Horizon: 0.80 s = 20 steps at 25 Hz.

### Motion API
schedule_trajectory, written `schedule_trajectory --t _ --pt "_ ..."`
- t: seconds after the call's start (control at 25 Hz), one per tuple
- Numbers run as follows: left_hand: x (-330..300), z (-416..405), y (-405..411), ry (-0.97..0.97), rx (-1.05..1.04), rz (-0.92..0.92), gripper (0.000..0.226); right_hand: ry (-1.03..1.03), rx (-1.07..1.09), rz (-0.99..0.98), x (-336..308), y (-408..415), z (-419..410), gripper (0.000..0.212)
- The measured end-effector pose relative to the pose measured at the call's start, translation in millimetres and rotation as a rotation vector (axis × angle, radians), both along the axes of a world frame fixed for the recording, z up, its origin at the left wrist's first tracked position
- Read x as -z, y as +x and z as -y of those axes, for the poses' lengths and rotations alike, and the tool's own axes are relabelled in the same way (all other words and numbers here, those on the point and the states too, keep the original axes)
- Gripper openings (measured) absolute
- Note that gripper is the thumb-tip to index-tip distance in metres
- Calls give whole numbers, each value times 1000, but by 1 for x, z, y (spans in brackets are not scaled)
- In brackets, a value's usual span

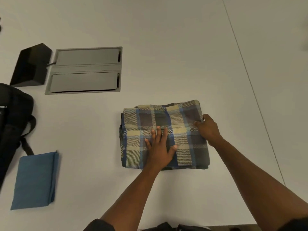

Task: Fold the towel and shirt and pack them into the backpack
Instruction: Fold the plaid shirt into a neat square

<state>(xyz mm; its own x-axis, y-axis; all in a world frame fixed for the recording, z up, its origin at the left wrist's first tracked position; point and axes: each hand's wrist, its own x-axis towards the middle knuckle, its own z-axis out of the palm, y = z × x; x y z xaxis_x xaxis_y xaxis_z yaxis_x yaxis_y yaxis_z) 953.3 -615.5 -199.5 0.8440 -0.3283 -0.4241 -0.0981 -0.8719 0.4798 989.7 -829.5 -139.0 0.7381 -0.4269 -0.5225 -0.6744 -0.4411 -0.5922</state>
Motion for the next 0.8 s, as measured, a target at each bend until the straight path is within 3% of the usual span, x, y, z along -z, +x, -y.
schedule_trajectory --t 0.08,0.16,0.32,0.48,0.6,0.8 --pt "-12 -7 -6 130 33 51 76 -58 -11 42 -10 0 -10 36" --pt "-22 -9 -16 132 -24 85 68 -125 -33 82 -22 0 -22 34" --pt "-33 -17 -15 -219 -172 -102 50 -217 -91 87 -48 5 -53 37" --pt "-54 -44 4 -398 -163 -256 41 -164 -111 90 -76 20 -90 60" --pt "-74 -68 14 -516 -303 -325 33 -140 -108 130 -88 29 -120 67" --pt "-109 -105 17 -736 -514 -438 42 -155 -110 184 -84 34 -172 69"
